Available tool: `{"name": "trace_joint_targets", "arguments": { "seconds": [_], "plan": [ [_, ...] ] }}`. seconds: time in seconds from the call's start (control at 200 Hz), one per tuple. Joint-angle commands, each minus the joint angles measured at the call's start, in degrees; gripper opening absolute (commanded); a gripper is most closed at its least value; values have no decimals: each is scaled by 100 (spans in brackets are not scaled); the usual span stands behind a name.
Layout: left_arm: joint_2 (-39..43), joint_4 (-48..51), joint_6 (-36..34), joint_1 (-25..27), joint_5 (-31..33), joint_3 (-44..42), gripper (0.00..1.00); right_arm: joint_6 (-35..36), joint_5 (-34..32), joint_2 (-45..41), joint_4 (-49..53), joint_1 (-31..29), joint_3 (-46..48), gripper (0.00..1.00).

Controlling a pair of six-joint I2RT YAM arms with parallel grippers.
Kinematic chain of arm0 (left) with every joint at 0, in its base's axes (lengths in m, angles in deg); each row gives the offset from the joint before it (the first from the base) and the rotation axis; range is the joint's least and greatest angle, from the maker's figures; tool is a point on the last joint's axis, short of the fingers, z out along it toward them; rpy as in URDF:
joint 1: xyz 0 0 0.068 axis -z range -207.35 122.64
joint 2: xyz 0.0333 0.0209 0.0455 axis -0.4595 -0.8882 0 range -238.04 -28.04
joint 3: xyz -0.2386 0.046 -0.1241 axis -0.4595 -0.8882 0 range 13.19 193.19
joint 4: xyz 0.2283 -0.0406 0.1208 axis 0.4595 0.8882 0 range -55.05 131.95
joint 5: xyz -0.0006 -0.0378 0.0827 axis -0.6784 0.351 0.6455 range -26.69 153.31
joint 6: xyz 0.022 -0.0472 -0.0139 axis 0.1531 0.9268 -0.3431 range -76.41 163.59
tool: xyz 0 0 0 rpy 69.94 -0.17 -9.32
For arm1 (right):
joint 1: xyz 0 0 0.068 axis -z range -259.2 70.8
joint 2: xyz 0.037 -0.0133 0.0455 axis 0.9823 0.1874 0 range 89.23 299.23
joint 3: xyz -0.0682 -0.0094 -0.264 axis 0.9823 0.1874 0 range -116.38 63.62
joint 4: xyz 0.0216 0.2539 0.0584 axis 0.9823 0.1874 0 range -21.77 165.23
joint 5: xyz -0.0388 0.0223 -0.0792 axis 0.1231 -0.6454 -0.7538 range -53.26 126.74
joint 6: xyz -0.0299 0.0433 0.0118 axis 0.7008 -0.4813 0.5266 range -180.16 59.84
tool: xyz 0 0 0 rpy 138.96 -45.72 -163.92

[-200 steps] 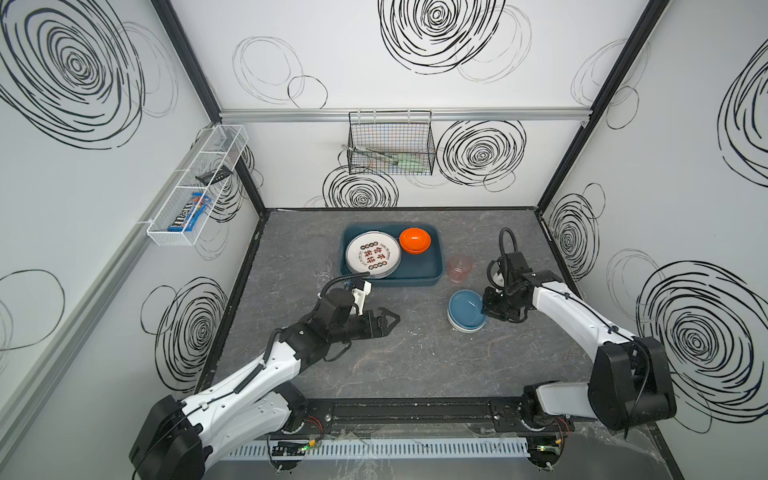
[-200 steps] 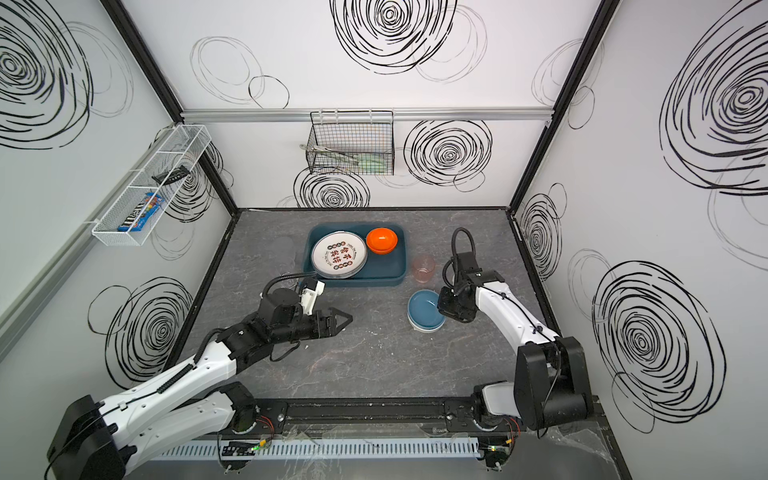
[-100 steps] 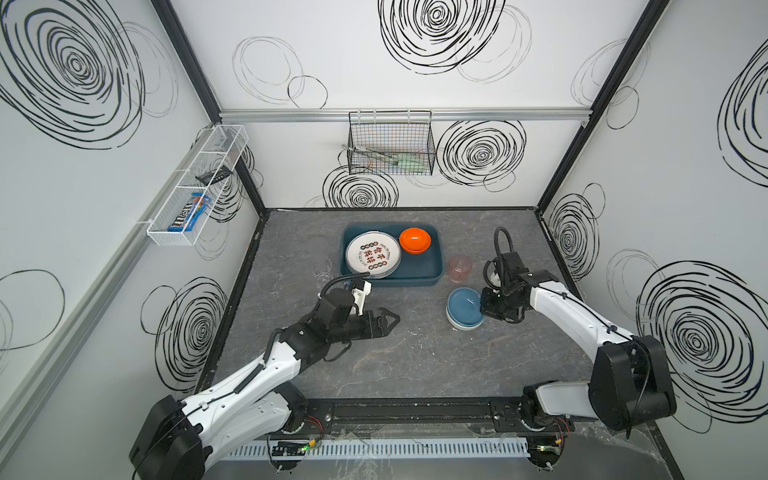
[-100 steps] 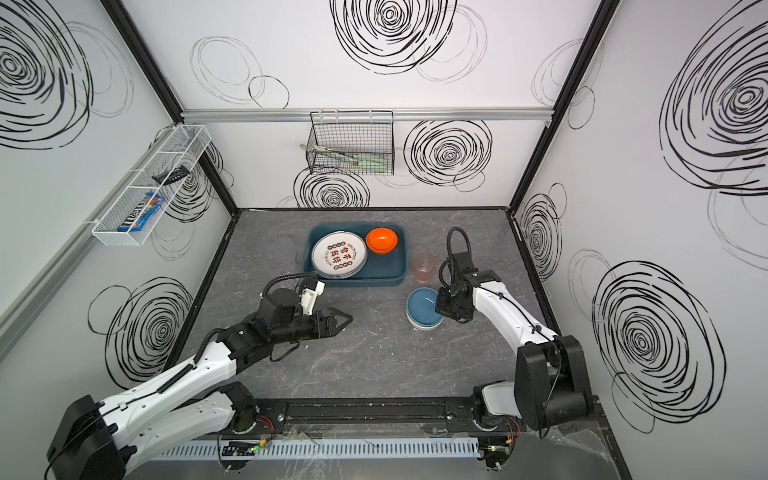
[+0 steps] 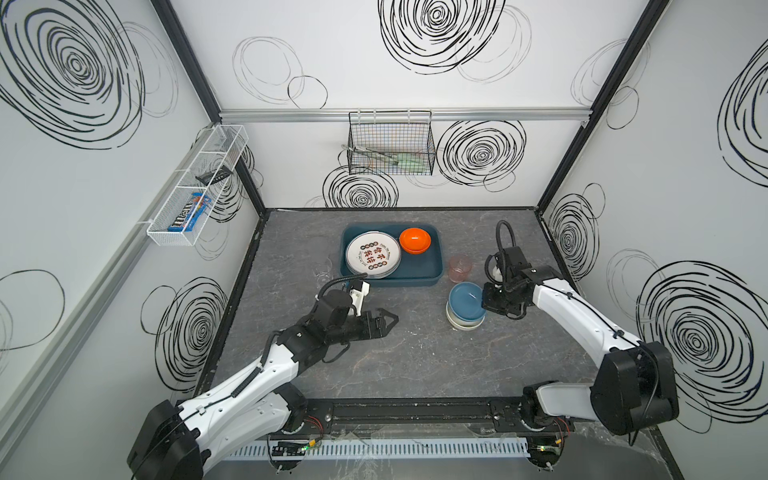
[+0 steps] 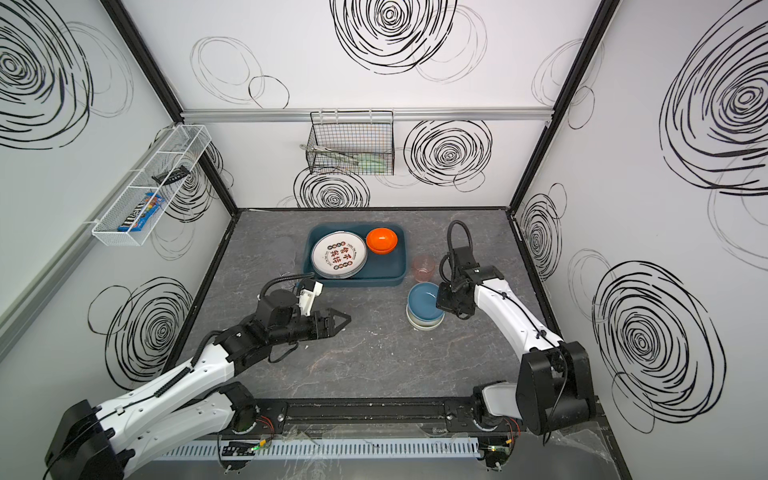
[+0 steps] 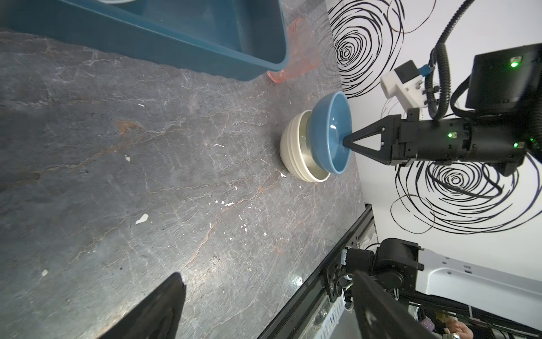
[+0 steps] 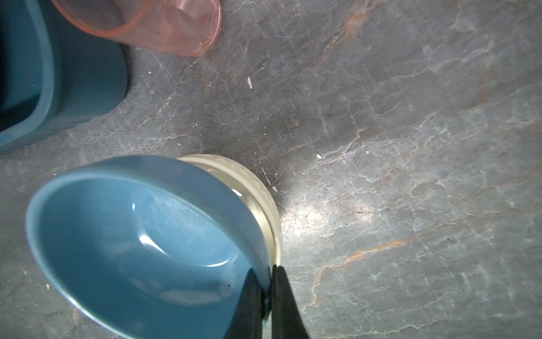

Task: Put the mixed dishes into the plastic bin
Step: 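Lift the blue bowl off the cream bowl and carry it to the bin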

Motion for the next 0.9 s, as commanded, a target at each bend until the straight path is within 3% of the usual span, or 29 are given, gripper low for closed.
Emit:
{"name": "trace_joint_targets", "arguments": {
  "seconds": [0.0,0.425,0.895],
  "plan": [
    [117,-154,20,-78,50,-77,92,38,-3,-178,279,-60,-311,0],
    [526,64,41,-518,119,-205,94,34,137,203,336,-270,-1082,0],
    [1270,884,-162,-1546,-25,-191,94,-51,323,1479,81,-539,-2545,0]
  ]
}}
